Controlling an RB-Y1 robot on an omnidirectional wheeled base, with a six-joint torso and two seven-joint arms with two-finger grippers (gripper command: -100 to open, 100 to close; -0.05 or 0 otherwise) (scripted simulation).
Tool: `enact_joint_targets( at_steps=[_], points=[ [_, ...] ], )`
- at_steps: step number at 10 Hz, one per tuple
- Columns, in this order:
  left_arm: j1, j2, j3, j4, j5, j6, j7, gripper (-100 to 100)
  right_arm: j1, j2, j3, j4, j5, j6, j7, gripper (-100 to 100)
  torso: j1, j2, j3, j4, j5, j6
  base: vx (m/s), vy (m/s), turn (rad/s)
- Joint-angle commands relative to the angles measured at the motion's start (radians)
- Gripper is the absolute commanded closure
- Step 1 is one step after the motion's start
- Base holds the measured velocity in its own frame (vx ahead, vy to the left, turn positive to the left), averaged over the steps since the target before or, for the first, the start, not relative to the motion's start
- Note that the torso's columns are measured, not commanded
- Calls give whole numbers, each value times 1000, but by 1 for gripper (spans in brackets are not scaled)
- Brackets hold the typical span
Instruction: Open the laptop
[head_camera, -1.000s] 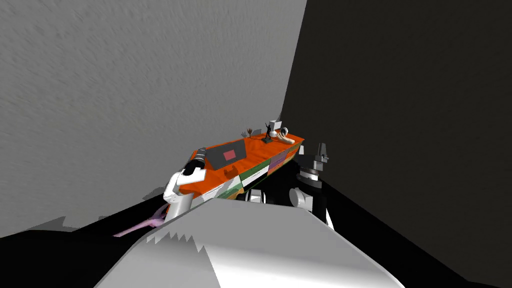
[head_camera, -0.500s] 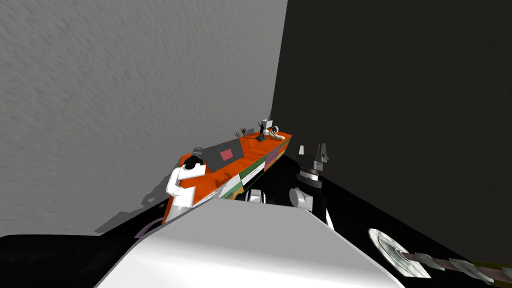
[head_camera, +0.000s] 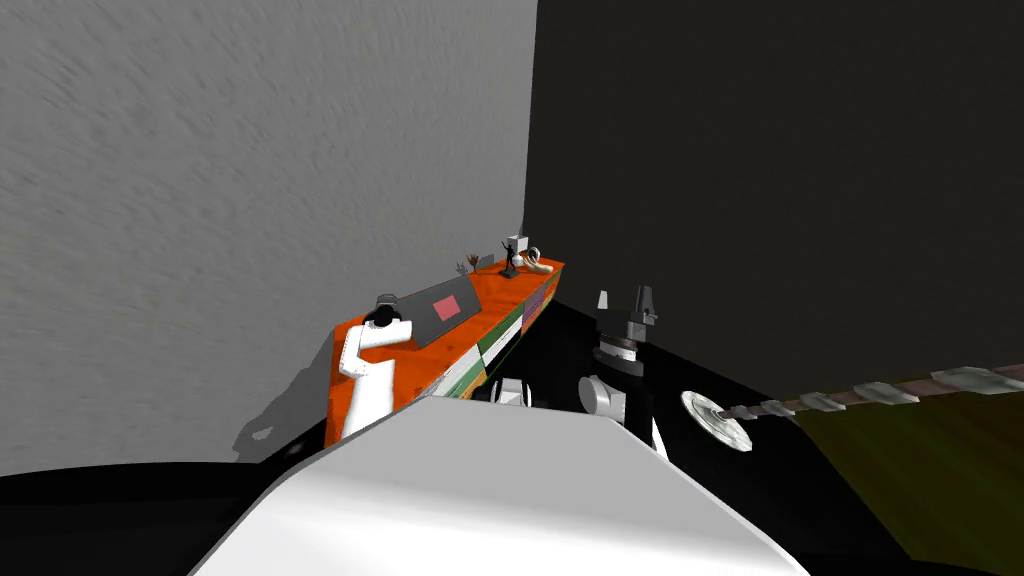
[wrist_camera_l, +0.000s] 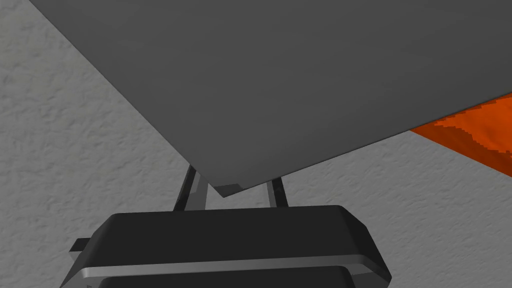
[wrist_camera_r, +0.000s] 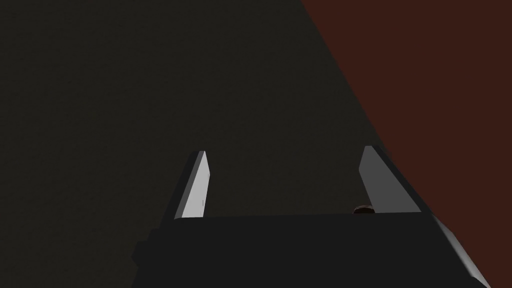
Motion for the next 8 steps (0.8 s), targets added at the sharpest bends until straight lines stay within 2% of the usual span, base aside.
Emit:
enact_joint_targets(
  at_steps=[1,2,3,4,5,6,7,8],
  points=[
    [-70,2,44,58,-79,75,35,100,0,0,0,0,0,0,0,0,1,2,1,1,0,-2,-200,107,-437],
    [-70,2,44,58,-81,89,35,100,0,0,0,0,0,0,0,0,-1,1,0,1,-1,-1,-90,57,-154],
    [-122,2,81,99,-126,122,64,100,0,0,0,0,0,0,0,0,-3,-4,-3,-1,-1,-5,-141,67,-364],
    [-132,2,81,99,-150,148,64,100,0,0,0,0,0,0,0,0,0,-3,-2,-1,-1,0,-177,89,-409],
    [-132,2,81,99,-150,156,64,100,0,0,0,0,0,0,0,0,1,-3,-2,0,0,2,-82,50,-133],
    [-182,2,119,140,-193,192,93,100,0,0,0,0,0,0,0,0,-1,-5,-3,-1,0,-3,-161,58,-311],
    [-195,2,119,140,-219,217,93,100,0,0,0,0,0,0,0,0,1,-2,-2,-1,1,1,-180,69,-442],
    [-195,2,119,140,-219,223,93,100,0,0,0,0,0,0,0,0,0,-4,-2,-1,1,5,-82,41,-147]
  ],
)
